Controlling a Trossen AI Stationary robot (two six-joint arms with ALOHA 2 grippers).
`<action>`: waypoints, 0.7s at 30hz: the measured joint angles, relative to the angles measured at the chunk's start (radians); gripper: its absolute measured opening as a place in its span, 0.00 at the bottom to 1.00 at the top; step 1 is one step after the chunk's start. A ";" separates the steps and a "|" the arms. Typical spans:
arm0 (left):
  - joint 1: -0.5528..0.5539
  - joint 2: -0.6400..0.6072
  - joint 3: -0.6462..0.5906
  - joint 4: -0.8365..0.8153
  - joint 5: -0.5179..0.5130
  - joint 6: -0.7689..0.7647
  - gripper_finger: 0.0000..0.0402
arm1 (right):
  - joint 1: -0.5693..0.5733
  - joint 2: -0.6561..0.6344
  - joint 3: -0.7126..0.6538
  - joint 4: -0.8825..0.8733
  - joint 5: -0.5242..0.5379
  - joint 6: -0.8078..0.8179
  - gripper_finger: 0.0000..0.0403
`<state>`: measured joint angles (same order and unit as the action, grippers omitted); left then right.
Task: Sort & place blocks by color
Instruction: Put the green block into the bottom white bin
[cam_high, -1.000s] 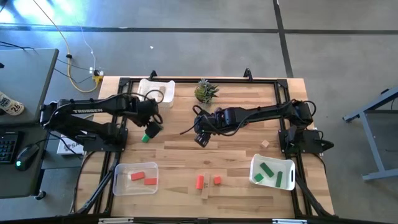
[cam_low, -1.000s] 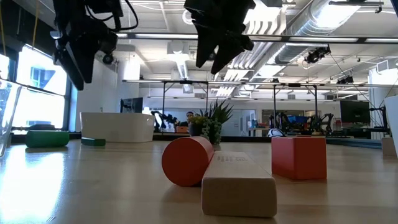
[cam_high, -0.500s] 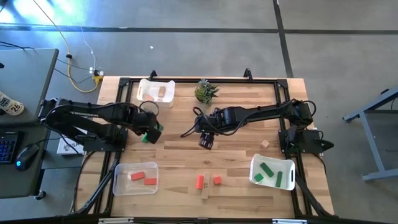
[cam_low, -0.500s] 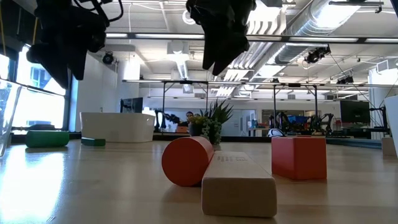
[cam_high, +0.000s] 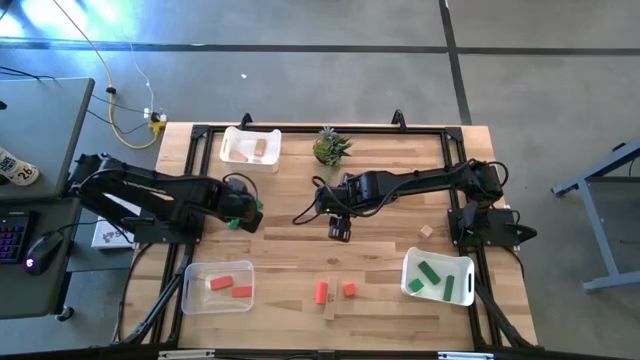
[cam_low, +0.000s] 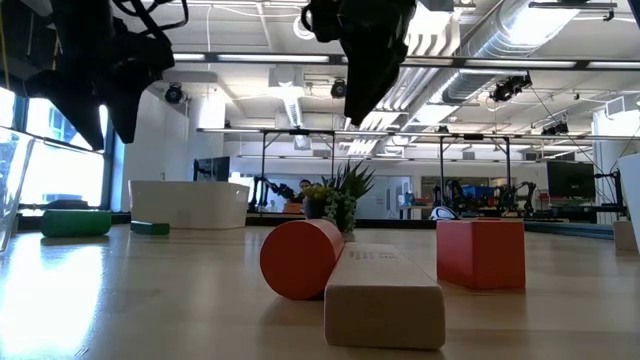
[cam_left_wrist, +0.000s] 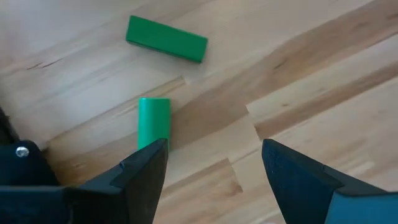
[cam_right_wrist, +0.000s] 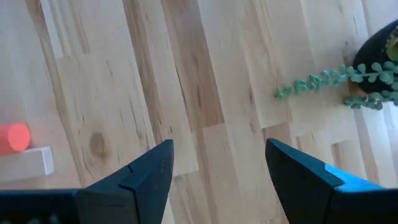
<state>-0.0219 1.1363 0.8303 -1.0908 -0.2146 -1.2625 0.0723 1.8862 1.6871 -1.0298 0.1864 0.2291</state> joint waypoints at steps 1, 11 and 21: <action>0.000 0.011 0.000 0.000 -0.003 -0.001 0.62 | 0.000 0.000 0.000 0.000 0.000 -0.004 0.60; 0.073 0.078 0.000 -0.001 0.003 0.072 0.62 | 0.000 0.000 0.000 0.002 0.005 0.027 0.60; 0.128 0.080 0.000 -0.001 0.028 0.114 0.62 | 0.000 0.000 0.000 0.002 0.013 0.061 0.60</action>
<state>0.1058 1.2160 0.8299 -1.0916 -0.1867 -1.1484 0.0723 1.8862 1.6871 -1.0279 0.1989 0.2902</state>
